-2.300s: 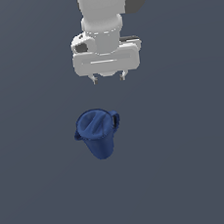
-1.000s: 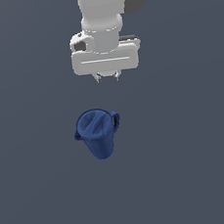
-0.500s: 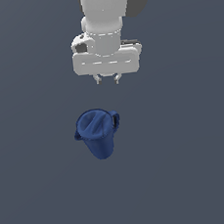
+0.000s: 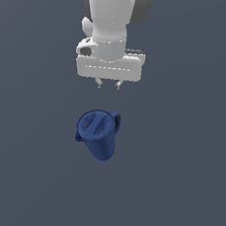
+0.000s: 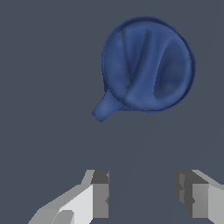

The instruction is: Pick up the object and move it to a goal position.

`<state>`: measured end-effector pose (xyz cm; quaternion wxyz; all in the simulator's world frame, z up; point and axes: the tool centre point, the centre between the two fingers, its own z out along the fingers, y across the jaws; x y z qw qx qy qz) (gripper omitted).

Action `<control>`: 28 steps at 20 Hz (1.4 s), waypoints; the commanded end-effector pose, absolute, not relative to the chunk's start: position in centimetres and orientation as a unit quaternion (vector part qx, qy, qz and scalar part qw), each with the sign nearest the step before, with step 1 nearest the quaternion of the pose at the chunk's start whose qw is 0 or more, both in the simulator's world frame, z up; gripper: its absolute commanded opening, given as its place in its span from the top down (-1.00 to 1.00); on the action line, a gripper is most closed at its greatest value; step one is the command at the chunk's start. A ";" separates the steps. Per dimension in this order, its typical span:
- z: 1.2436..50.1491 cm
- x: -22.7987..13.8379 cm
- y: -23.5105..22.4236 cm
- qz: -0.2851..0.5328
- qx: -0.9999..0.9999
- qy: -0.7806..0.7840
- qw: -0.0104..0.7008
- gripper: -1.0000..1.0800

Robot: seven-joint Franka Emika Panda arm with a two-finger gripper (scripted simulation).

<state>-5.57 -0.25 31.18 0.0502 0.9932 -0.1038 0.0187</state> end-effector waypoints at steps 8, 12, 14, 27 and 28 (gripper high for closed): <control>29.7 -5.0 -0.2 0.031 0.979 -0.182 0.089 -0.23; 29.1 -4.7 -0.1 0.039 0.971 -0.213 0.104 -0.23; 28.8 -4.6 0.0 0.044 0.966 -0.229 0.112 -0.23; 26.9 -3.7 0.4 0.083 0.930 -0.324 0.151 -0.23; 26.8 -3.6 0.5 0.087 0.927 -0.331 0.154 -0.23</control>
